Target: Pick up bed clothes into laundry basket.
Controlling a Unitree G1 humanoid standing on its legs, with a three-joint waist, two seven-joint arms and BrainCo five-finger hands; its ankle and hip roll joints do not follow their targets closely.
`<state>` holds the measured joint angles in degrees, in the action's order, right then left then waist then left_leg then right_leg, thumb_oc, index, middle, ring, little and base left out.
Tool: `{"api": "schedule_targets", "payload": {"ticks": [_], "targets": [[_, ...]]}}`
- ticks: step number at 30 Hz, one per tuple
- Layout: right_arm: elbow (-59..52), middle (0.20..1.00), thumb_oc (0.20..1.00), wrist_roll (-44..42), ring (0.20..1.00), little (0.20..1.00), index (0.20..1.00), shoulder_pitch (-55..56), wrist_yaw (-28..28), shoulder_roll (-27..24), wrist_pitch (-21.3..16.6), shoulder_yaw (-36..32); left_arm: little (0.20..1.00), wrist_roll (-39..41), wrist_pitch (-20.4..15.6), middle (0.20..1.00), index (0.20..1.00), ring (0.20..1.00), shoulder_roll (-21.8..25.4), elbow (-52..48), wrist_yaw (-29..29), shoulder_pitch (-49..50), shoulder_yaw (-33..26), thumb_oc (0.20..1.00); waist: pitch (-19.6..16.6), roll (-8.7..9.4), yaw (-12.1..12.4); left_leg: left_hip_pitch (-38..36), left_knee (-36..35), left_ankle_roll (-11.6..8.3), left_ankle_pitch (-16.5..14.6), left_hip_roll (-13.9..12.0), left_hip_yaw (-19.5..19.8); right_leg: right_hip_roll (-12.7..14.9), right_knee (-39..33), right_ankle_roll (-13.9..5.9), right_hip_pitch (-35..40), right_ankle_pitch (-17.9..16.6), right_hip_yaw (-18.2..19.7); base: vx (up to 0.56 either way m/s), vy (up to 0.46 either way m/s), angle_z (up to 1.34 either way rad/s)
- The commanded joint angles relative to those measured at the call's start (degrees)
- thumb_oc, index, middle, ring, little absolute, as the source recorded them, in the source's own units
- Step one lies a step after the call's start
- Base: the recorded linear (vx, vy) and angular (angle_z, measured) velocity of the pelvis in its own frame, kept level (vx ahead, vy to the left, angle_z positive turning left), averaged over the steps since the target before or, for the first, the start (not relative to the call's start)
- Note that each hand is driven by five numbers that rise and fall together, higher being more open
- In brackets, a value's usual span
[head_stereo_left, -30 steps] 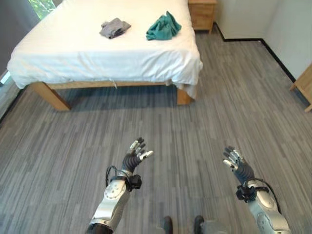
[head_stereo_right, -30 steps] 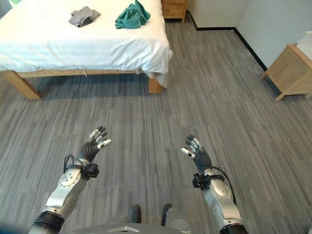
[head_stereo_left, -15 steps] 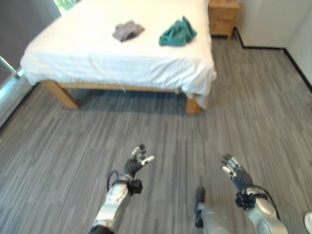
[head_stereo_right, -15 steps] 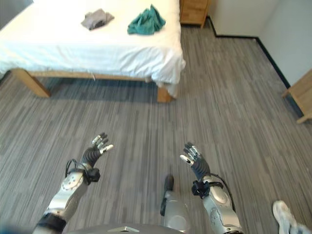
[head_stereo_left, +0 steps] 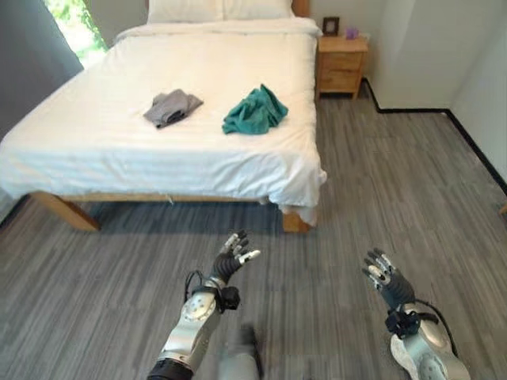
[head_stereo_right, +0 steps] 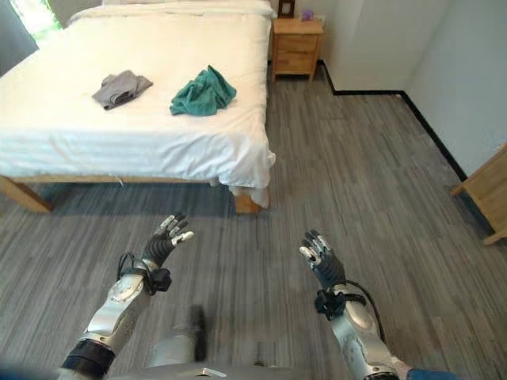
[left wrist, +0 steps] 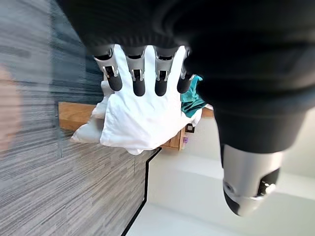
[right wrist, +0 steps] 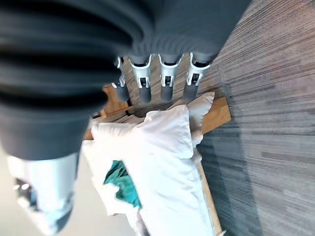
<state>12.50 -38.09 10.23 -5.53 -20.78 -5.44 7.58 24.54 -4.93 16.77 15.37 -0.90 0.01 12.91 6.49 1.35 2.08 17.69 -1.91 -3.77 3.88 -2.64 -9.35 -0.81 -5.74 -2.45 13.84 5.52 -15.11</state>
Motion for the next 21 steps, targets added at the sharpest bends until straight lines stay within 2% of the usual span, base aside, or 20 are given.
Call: {"api": "schedule_targets", "payload": {"ticks": [1,2,3,4,5,6,7,8,9,10,11,12,14,15,16,18,19,21], "targets": [[-4.07,1.000,1.000,2.35,1.000,1.000,1.000,-1.83,-1.86,-0.14,-1.96,-2.43,1.000,-0.64,-3.34,1.000,1.000,1.000,1.31,-3.24,-0.59,-0.79,-1.15,1.000,-1.21,0.11,2.78,-1.23,-3.09,-3.70,12.93,-1.78,-6.28,3.05,0.74,-4.70,4.20,-0.62,7.14,0.79,0.170,-0.37],[-4.85,1.000,1.000,2.24,1.000,1.000,1.000,-1.71,-1.73,1.24,-1.91,-2.29,1.000,0.16,-3.41,1.000,1.000,1.000,1.38,-4.31,-1.00,-0.61,-1.27,1.000,-3.39,0.45,2.24,-3.64,-3.09,-1.18,11.78,-1.84,-9.28,4.49,0.74,-5.84,5.76,-0.24,7.20,0.57,0.178,-0.48],[-4.68,1.000,1.000,2.46,1.000,1.000,1.000,-2.00,-1.42,1.94,-2.15,-1.78,1.000,0.13,-3.50,1.000,1.000,1.000,1.45,-4.24,-1.09,-1.16,-0.76,1.000,-4.42,1.59,2.46,-4.39,-3.09,-0.21,11.14,-1.01,-10.53,6.16,0.81,-6.56,6.26,-1.46,6.95,0.57,0.178,-0.54],[-4.68,1.000,1.000,2.46,1.000,1.000,1.000,-1.99,-1.42,1.95,-2.15,-1.78,1.000,0.13,-3.50,1.000,1.000,1.000,1.46,-4.23,-1.09,-1.16,-0.76,1.000,-4.42,1.63,2.49,-4.40,-3.09,-0.20,11.13,-0.99,-10.57,6.19,0.80,-6.57,6.27,-1.46,6.96,0.31,0.099,-0.49],[-4.57,1.000,1.000,3.01,1.000,1.000,1.000,-2.11,-1.54,2.11,-2.50,-1.56,1.000,-0.27,-3.35,1.000,1.000,1.000,1.62,-4.19,-1.14,-1.69,-0.08,1.000,-4.60,2.19,2.50,-4.95,-2.21,0.73,10.57,-0.67,-11.76,7.39,3.82,-7.22,5.71,-3.07,6.45,0.32,0.094,-0.11],[-4.59,1.000,1.000,3.97,1.000,1.000,1.000,-2.43,-1.17,2.79,-1.85,-1.37,1.000,-0.49,-2.96,1.000,1.000,1.000,2.09,-4.55,-1.54,-1.65,0.43,1.000,-5.03,4.00,2.88,-6.29,-1.43,2.69,8.18,0.82,-12.61,9.90,9.40,-8.91,4.60,-7.57,7.51,0.43,0.176,0.20],[-4.56,1.000,1.000,4.74,1.000,1.000,1.000,-2.67,-0.95,3.35,-1.86,-0.80,1.000,-1.07,-2.74,1.000,1.000,1.000,2.59,-4.44,-1.40,-2.08,1.17,1.000,-4.56,4.80,3.33,-7.72,-0.76,3.80,6.54,1.34,-13.81,11.43,16.00,-10.80,2.11,-14.58,9.26,0.45,0.260,0.16],[-4.75,1.000,1.000,4.42,1.000,1.000,1.000,-3.59,-0.13,3.60,-1.94,-0.52,1.000,-2.04,-2.23,1.000,1.000,1.000,3.04,-4.87,-0.73,-3.41,1.86,1.000,-3.58,4.21,2.79,-9.36,-0.10,5.01,4.78,1.35,-13.93,11.39,25.25,-11.87,-0.56,-19.82,11.26,0.43,0.313,0.02],[-4.57,1.000,1.000,3.61,1.000,1.000,1.000,-4.00,0.03,4.44,-1.96,-0.30,1.000,-2.17,-2.59,1.000,1.000,1.000,3.19,-4.82,-0.39,-4.29,2.28,1.000,-2.50,3.46,1.66,-12.71,-0.79,5.71,3.56,1.62,-13.08,12.46,31.27,-11.91,-4.11,-22.19,10.74,0.46,0.321,-0.15],[-4.14,1.000,1.000,3.25,1.000,1.000,1.000,-4.79,-0.30,4.78,-2.09,0.28,1.000,-1.89,-2.72,1.000,1.000,1.000,3.65,-4.79,-0.44,-5.30,2.67,1.000,-1.53,2.43,0.85,-15.70,-1.70,6.38,2.53,1.53,-12.47,12.71,35.58,-11.20,-7.37,-23.03,10.52,0.66,0.319,0.25],[-4.07,1.000,1.000,6.18,1.000,1.000,1.000,-4.72,-1.20,3.84,-1.38,0.90,1.000,-2.79,-2.70,1.000,1.000,1.000,4.74,-6.04,-1.14,-5.39,2.72,1.000,-0.35,0.66,-0.44,-20.46,-3.04,6.98,0.15,1.37,-9.48,11.79,40.33,-9.76,-13.68,-19.43,9.10,0.82,0.227,0.62],[-5.12,1.000,1.000,8.27,1.000,1.000,1.000,-4.39,-2.17,2.35,-1.02,0.45,1.000,-3.91,-2.65,1.000,1.000,1.000,5.63,-6.55,-1.91,-5.55,2.50,1.000,0.30,0.57,-1.84,-22.93,-3.09,6.45,-1.33,1.83,-6.52,12.74,36.18,-8.37,-17.45,-14.59,6.40,0.82,0.123,0.94],[-4.76,1.000,1.000,8.16,1.000,1.000,1.000,-5.06,-2.08,1.24,-1.19,-0.40,1.000,-3.69,-2.75,1.000,1.000,1.000,5.91,-6.45,-2.53,-5.65,3.24,1.000,0.80,0.65,-2.77,-24.33,-3.09,5.55,-2.43,1.66,-3.33,12.48,28.84,-7.84,-19.15,-12.82,4.92,0.49,-0.051,1.36],[-4.63,1.000,1.000,8.26,1.000,1.000,1.000,-4.99,-1.81,0.69,-1.29,-1.19,1.000,-3.90,-2.53,1.000,1.000,1.000,5.92,-5.90,-2.84,-5.44,3.77,1.000,1.14,1.30,-3.35,-25.22,-3.09,5.21,-3.26,2.25,-1.47,10.97,23.76,-7.88,-19.25,-11.70,7.13,0.26,-0.071,1.52],[-4.63,1.000,1.000,8.26,1.000,1.000,1.000,-5.00,-1.81,0.69,-1.29,-1.21,1.000,-3.90,-2.53,1.000,1.000,1.000,5.92,-5.89,-2.84,-5.47,3.78,1.000,1.11,1.22,-3.38,-25.12,-3.09,5.17,-3.15,2.13,-1.43,10.84,23.37,-7.81,-19.14,-12.00,7.02,0.28,-0.083,1.17],[-5.15,1.000,1.000,9.84,1.000,1.000,1.000,-4.09,-1.68,-0.70,-1.34,-3.38,1.000,-4.90,-2.50,1.000,1.000,1.000,5.72,-4.72,-3.85,-5.07,4.38,1.000,1.00,2.37,-4.52,-26.61,-3.09,4.67,-4.87,3.09,2.93,7.37,12.77,-8.81,-18.99,-11.66,15.81,0.35,-0.087,0.98],[-5.50,1.000,1.000,10.65,1.000,1.000,1.000,-3.74,-1.39,-1.11,-1.46,-4.34,1.000,-4.85,-2.51,1.000,1.000,1.000,5.59,-4.40,-4.14,-5.12,4.55,1.000,0.82,2.84,-4.68,-26.84,-3.09,4.46,-5.44,3.38,4.20,7.31,9.56,-9.48,-19.73,-12.19,17.98,0.39,-0.095,1.44],[-5.60,1.000,1.000,13.57,1.000,1.000,1.000,-4.22,-1.59,-3.57,-1.64,-6.57,1.000,-5.19,-2.92,1.000,1.000,1.000,5.30,-4.23,-4.81,-4.43,4.72,1.000,0.55,3.70,-4.41,-27.74,-3.09,4.40,-6.69,3.47,7.12,7.55,5.76,-10.84,-20.52,-14.96,18.80,0.32,-0.093,1.31]]}}
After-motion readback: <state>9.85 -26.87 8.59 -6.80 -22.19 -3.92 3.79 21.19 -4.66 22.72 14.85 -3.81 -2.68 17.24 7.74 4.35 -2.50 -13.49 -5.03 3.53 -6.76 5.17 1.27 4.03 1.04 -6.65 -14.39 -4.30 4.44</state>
